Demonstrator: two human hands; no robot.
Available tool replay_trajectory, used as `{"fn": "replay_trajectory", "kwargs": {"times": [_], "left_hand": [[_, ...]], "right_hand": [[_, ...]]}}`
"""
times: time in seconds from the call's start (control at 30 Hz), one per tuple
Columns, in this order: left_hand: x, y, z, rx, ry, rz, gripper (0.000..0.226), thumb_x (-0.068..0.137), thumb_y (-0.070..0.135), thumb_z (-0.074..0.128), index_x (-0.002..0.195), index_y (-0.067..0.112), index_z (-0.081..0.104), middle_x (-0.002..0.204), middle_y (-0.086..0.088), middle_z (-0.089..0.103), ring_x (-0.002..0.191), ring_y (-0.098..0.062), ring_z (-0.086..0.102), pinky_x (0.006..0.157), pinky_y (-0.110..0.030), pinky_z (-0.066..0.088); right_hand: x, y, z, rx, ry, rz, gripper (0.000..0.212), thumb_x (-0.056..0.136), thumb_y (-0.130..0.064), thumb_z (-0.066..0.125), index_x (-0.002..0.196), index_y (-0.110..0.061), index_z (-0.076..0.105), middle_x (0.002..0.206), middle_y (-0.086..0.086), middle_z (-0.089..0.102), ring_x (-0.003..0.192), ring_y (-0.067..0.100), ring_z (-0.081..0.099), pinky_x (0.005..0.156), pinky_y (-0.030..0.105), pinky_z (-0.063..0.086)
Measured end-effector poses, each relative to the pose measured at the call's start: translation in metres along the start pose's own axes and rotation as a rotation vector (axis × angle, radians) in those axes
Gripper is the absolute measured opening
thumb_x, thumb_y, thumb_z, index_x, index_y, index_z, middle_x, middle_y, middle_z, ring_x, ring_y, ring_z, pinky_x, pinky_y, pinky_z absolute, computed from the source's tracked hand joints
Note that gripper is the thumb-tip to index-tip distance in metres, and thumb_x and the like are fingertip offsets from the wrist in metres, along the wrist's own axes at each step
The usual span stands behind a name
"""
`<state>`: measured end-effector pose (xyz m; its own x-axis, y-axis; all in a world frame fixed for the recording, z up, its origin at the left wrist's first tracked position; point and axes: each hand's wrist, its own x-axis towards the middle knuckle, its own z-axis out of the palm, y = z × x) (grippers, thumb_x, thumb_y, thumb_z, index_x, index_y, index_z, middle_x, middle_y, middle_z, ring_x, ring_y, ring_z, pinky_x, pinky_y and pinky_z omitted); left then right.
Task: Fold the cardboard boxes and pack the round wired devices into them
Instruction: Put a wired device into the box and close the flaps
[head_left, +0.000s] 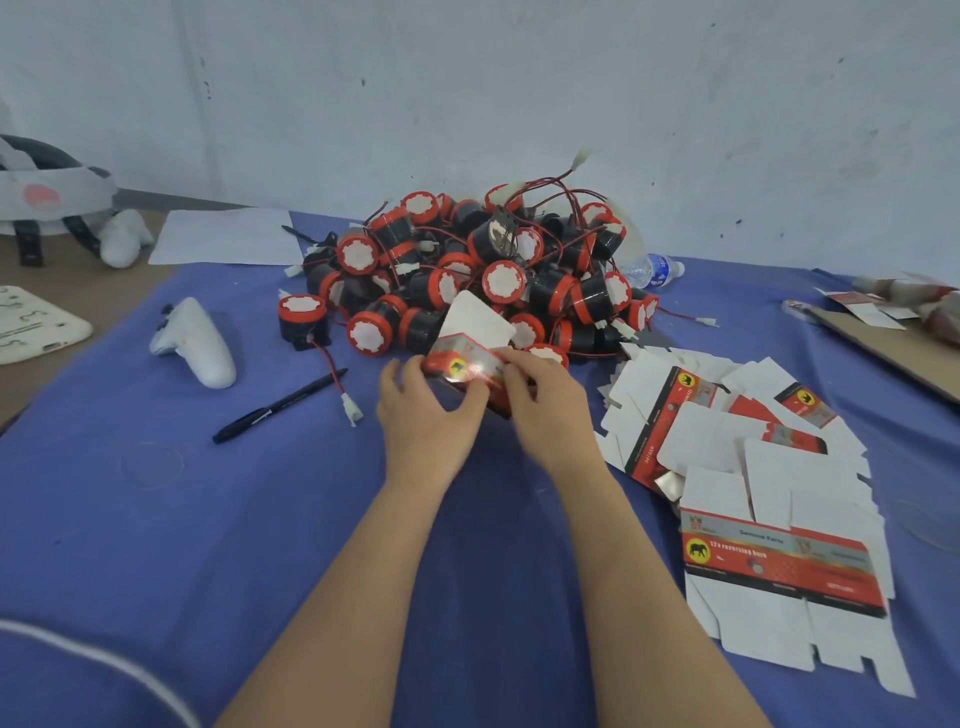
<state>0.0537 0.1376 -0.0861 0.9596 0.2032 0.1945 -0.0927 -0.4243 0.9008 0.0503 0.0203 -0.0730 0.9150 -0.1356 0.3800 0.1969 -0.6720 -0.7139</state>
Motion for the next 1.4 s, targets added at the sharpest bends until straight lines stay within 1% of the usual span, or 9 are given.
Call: {"fn": "replay_trajectory", "kwargs": {"times": [0.13, 0.27, 0.4, 0.47, 0.63, 0.77, 0.9, 1.07, 1.4], "left_hand": [[-0.001, 0.003, -0.004, -0.017, 0.062, 0.146, 0.064, 0.087, 0.017, 0.062, 0.144, 0.015, 0.033, 0.147, -0.004, 0.036, 0.134, -0.024, 0.034, 0.108, -0.042, 0.038], [-0.001, 0.005, -0.01, -0.084, 0.173, 0.059, 0.037, 0.088, 0.037, 0.061, 0.118, 0.019, 0.047, 0.118, -0.001, 0.051, 0.104, -0.019, 0.053, 0.084, -0.039, 0.05], [0.0, 0.002, -0.013, 0.004, 0.17, -0.028, 0.034, 0.088, 0.032, 0.062, 0.108, 0.012, 0.042, 0.113, -0.004, 0.048, 0.1, -0.026, 0.053, 0.074, -0.038, 0.046], [0.0, 0.001, -0.012, 0.038, 0.127, -0.023, 0.04, 0.086, 0.024, 0.065, 0.116, 0.01, 0.043, 0.12, -0.006, 0.048, 0.105, -0.027, 0.052, 0.075, -0.037, 0.046], [0.0, 0.0, -0.011, 0.029, 0.078, -0.001, 0.044, 0.089, 0.022, 0.063, 0.125, 0.01, 0.041, 0.125, -0.007, 0.051, 0.113, -0.029, 0.05, 0.087, -0.046, 0.048], [0.0, 0.0, -0.009, 0.016, 0.09, 0.013, 0.041, 0.092, 0.022, 0.061, 0.125, 0.009, 0.041, 0.126, -0.007, 0.051, 0.115, -0.029, 0.049, 0.088, -0.044, 0.048], [0.0, 0.0, -0.008, 0.024, 0.109, 0.018, 0.04, 0.092, 0.021, 0.06, 0.125, 0.009, 0.042, 0.127, -0.008, 0.05, 0.116, -0.028, 0.047, 0.086, -0.039, 0.047], [0.0, -0.001, -0.007, 0.04, 0.104, 0.029, 0.042, 0.092, 0.024, 0.061, 0.126, 0.01, 0.041, 0.126, -0.007, 0.05, 0.115, -0.028, 0.049, 0.09, -0.046, 0.048], [0.0, -0.001, -0.003, 0.055, 0.06, 0.043, 0.039, 0.095, 0.021, 0.055, 0.129, 0.01, 0.039, 0.131, -0.009, 0.047, 0.115, -0.03, 0.049, 0.091, -0.044, 0.048]], "right_hand": [[0.0, -0.004, 0.004, -0.02, 0.056, 0.021, 0.03, 0.1, -0.019, 0.042, 0.123, -0.014, 0.061, 0.118, 0.003, 0.061, 0.099, 0.012, 0.055, 0.081, 0.014, 0.039], [0.0, -0.007, 0.007, 0.076, 0.139, 0.158, 0.027, 0.097, -0.014, 0.044, 0.109, -0.012, 0.067, 0.097, -0.001, 0.063, 0.08, 0.007, 0.053, 0.057, -0.001, 0.036], [0.001, -0.008, 0.009, 0.235, 0.087, 0.324, 0.028, 0.092, -0.024, 0.053, 0.081, -0.005, 0.071, 0.068, 0.006, 0.067, 0.061, 0.009, 0.049, 0.05, 0.017, 0.036], [0.0, -0.009, 0.006, 0.219, 0.029, 0.325, 0.025, 0.092, -0.026, 0.057, 0.073, -0.013, 0.068, 0.054, -0.008, 0.057, 0.053, 0.004, 0.045, 0.047, 0.012, 0.033], [-0.003, -0.012, 0.005, -0.025, -0.039, 0.136, 0.02, 0.091, -0.015, 0.056, 0.105, -0.019, 0.069, 0.131, -0.004, 0.044, 0.111, 0.006, 0.044, 0.082, 0.015, 0.036], [-0.005, -0.021, -0.003, -0.074, -0.183, 0.051, 0.026, 0.089, -0.012, 0.054, 0.103, -0.023, 0.071, 0.155, 0.004, 0.02, 0.142, 0.022, 0.015, 0.11, 0.034, 0.027], [-0.006, -0.021, -0.014, -0.182, -0.341, 0.037, 0.023, 0.093, -0.02, 0.053, 0.107, -0.021, 0.072, 0.147, 0.007, 0.036, 0.143, 0.02, 0.012, 0.113, 0.038, 0.013], [-0.005, -0.018, -0.018, -0.121, -0.449, 0.034, 0.019, 0.094, -0.03, 0.057, 0.108, -0.024, 0.069, 0.114, -0.001, 0.048, 0.12, 0.022, 0.042, 0.097, 0.032, 0.036], [0.0, -0.014, -0.015, -0.089, -0.341, 0.061, 0.017, 0.096, -0.022, 0.053, 0.095, -0.011, 0.066, 0.098, 0.0, 0.061, 0.084, 0.012, 0.053, 0.062, 0.013, 0.038]]}}
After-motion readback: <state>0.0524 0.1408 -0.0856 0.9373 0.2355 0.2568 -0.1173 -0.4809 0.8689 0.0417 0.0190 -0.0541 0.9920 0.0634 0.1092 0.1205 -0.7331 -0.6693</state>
